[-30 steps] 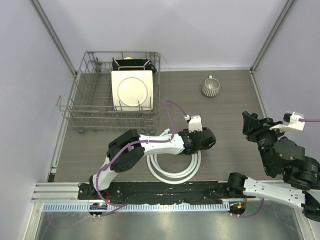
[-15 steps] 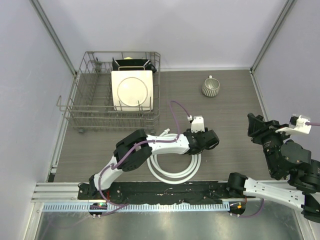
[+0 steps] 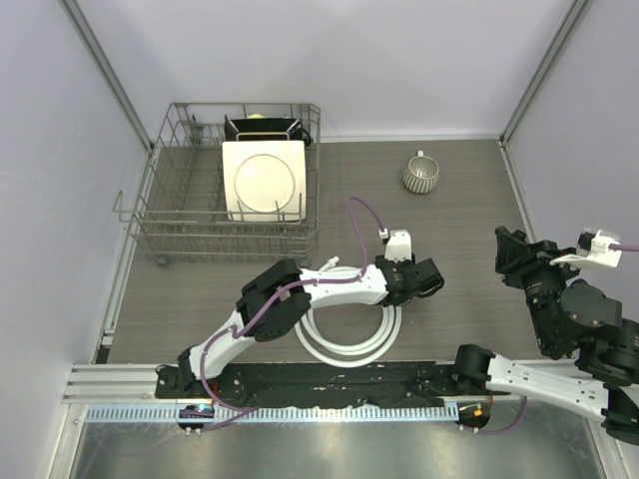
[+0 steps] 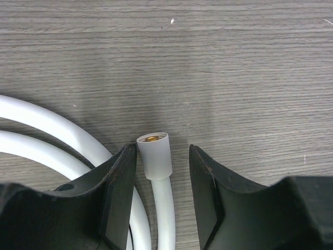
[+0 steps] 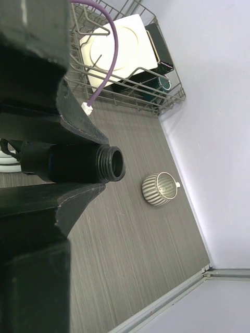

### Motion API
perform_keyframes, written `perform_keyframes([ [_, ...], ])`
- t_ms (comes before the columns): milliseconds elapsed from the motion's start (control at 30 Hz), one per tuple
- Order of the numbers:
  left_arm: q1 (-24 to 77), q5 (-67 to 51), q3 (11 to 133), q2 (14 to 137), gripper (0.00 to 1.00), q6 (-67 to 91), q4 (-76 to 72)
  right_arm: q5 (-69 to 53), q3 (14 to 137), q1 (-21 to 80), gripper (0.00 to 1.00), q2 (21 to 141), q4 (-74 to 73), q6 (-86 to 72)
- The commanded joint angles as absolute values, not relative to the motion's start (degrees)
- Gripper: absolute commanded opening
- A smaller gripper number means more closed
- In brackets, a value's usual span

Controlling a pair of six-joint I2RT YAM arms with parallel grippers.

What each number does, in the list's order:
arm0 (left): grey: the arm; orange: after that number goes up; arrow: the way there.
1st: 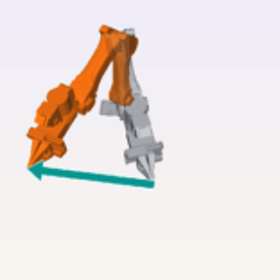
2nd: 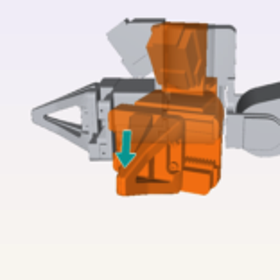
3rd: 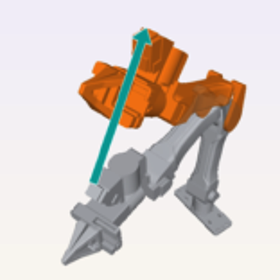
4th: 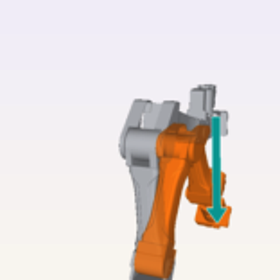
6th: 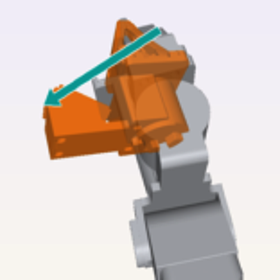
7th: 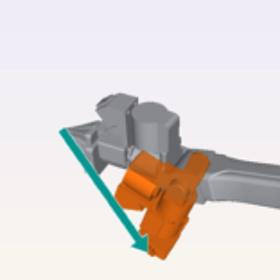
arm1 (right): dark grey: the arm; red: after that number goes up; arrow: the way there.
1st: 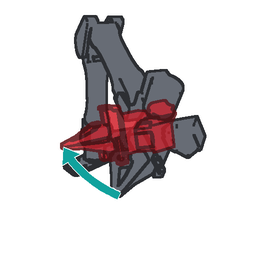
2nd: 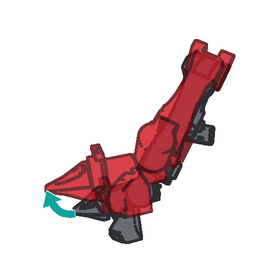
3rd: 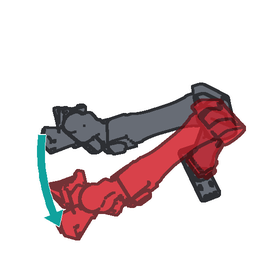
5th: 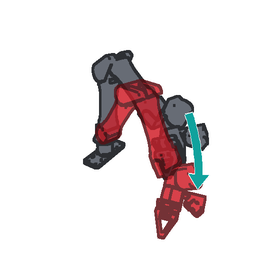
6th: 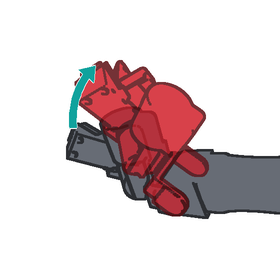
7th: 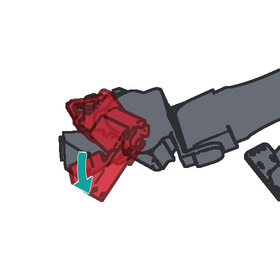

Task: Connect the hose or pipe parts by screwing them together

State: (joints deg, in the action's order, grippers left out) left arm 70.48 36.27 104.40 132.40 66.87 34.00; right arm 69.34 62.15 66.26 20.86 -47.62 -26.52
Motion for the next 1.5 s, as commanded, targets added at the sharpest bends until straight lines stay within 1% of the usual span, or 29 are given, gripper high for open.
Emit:
perform_keyframes([
  [0, 70.22, 37.27, 105.99, 135.17, 0.47, 65.83, 38.76, 70.22, 62.93, 66.27, 0.01, 20.3, -44.47, -25.66],
  [167, 70.22, 35.69, 106.96, 136.32, 0.41, 65.3, 39.2, 70.05, 63.02, 66.27, 0.01, 19.25, -44.56, -25.4],
  [200, 70.22, 35.51, 107.05, 136.32, 0.36, 65.13, 39.2, 70.05, 63.1, 66.27, 0.01, 19.07, -44.47, -25.31],
  [267, 70.22, 35.33, 107.05, 135.8, 0.34, 64.78, 39.55, 70.14, 63.11, 66.36, 0.01, 18.72, -44.47, -24.96],
  [333, 70.22, 35.25, 106.7, 134.83, 0.29, 63.46, 39.2, 70.14, 63.02, 66.27, 0.01, 18.46, -44.47, -24.7],
  [400, 69.87, 33.93, 106.17, 132.29, 0.22, 59.78, 38.15, 69.79, 62.75, 66.27, 0.01, 18.28, -44.47, -24.7],
  [467, 69.0, 31.91, 104.08, 129.22, 0.16, 56.7, 34.38, 68.21, 62.4, 66.27, 0.01, 18.11, -44.39, -24.52],
  [500, 68.65, 27.81, 102.24, 124.76, 0.12, 53.56, 31.84, 67.33, 62.23, 66.27, 0.01, 17.76, -44.12, -24.26],
  [533, 68.03, 24.38, 99.69, 122.02, 0.1, 51.52, 22.77, 66.02, 62.05, 66.27, 0.01, 17.67, -43.34, -24.0],
  [567, 66.55, 20.26, 93.32, 119.38, 0.08, 50.11, 17.54, 65.22, 61.62, 66.27, 0.01, 17.49, -43.07, -23.3],
  [600, 65.75, 13.6, 90.21, 116.05, 0.03, 48.97, 12.36, 64.52, 61.44, 66.18, 0.01, 17.49, -42.72, -22.77],
  [633, 64.79, 9.62, 87.39, 111.14, 0.0, 48.61, 3.34, 63.82, 61.35, 66.27, 0.01, 17.49, -41.93, -22.15],
  [700, 62.41, 4.07, 81.58, 106.28, 0.0, 48.6, -3.65, 62.14, 61.52, 66.27, 0.01, 17.58, -41.49, -21.01],
  [733, 61.79, -1.87, 79.82, 102.17, 0.0, 48.52, -10.22, 61.62, 61.78, 66.27, 0.01, 17.32, -41.31, -20.92],
  [767, 60.92, -4.28, 76.67, 100.3, 0.0, 48.6, -13.41, 59.78, 62.14, 66.27, 0.01, 17.14, -40.79, -20.57],
  [800, 60.47, -7.35, 75.07, 98.72, 0.0, 48.69, -16.75, 58.29, 62.05, 66.27, 0.01, 16.44, -39.56, -17.87],
  [833, 60.03, -12.34, 73.41, 95.92, 0.0, 51.04, -23.57, 56.36, 61.62, 66.27, 0.01, 14.87, -36.24, -16.28],
  [900, 58.19, -17.21, 68.4, 94.4, 0.0, 55.87, -30.55, 48.89, 60.03, 66.27, 0.01, 12.75, -32.71, -11.98],
  [933, 57.66, -21.49, 66.81, 93.87, 0.0, 60.86, -38.07, 46.69, 59.51, 66.36, 0.01, 11.18, -29.91, -10.91],
  [1000, 56.78, -26.08, 62.41, 93.08, 0.0, 64.15, -45.23, 39.86, 59.94, 66.53, 0.01, 10.72, -29.09, -8.89],
  [1067, 56.43, -34.05, 60.66, 91.77, 0.0, 61.19, -46.94, 34.14, 61.34, 66.62, 0.01, 11.77, -29.79, -6.25],
  [1100, 56.51, -36.62, 60.04, 91.24, 0.0, 59.34, -45.63, 32.01, 61.96, 66.71, 0.01, 12.65, -31.01, -5.46],
  [1167, 56.16, -41.1, 56.62, 89.4, 0.0, 55.99, -47.97, 28.67, 63.36, 66.8, 0.01, 15.63, -32.16, -3.34],
  [1200, 56.08, -41.92, 54.86, 88.95, 0.0, 56.25, -54.95, 25.78, 63.89, 66.8, 0.01, 16.78, -33.47, -2.99],
  [1267, 55.02, -44.02, 49.68, 88.42, 0.0, 58.78, -63.85, 22.87, 65.47, 66.8, 0.01, 21.24, -34.97, -1.94],
  [1300, 54.67, -44.9, 48.01, 88.42, 0.0, 59.58, -74.51, 19.2, 65.91, 66.71, 0.01, 22.66, -36.37, -1.32],
  [1333, 54.23, -46.13, 45.38, 88.68, 0.0, 60.2, -79.4, 16.9, 66.88, 66.71, 0.01, 24.15, -36.91, -0.36],
  [1367, 54.05, -49.01, 44.57, 88.94, 0.0, 60.55, -82.5, 15.05, 67.32, 66.8, 0.01, 26.61, -37.52, 1.48],
  [1467, 53.88, -54.57, 42.29, 88.6, 0.0, 55.22, -80.25, 9.24, 69.69, 66.8, 0.01, 30.31, -40.6, 5.69],
])
